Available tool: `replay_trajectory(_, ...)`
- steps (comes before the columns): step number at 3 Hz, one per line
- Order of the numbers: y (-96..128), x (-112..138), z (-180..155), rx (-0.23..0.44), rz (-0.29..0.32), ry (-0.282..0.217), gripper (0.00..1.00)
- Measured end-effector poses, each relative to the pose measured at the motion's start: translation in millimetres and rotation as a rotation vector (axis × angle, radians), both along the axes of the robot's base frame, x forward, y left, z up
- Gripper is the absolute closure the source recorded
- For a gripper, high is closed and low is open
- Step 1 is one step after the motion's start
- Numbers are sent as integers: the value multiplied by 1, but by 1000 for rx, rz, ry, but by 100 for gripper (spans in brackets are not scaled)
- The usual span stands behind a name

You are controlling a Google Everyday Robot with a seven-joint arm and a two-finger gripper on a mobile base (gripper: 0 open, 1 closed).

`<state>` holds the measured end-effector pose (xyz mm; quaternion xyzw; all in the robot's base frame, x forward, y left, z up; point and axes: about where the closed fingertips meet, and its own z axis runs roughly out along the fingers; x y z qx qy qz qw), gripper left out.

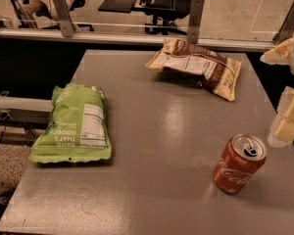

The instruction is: Move coke can near brown chip bag

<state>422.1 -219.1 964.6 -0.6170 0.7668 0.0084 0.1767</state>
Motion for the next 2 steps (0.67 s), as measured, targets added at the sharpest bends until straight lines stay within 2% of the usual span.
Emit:
replay_trajectory(1,9,-18,-12,80,85,49,0)
replay_trajectory(2,21,-32,-23,117,183,97,0)
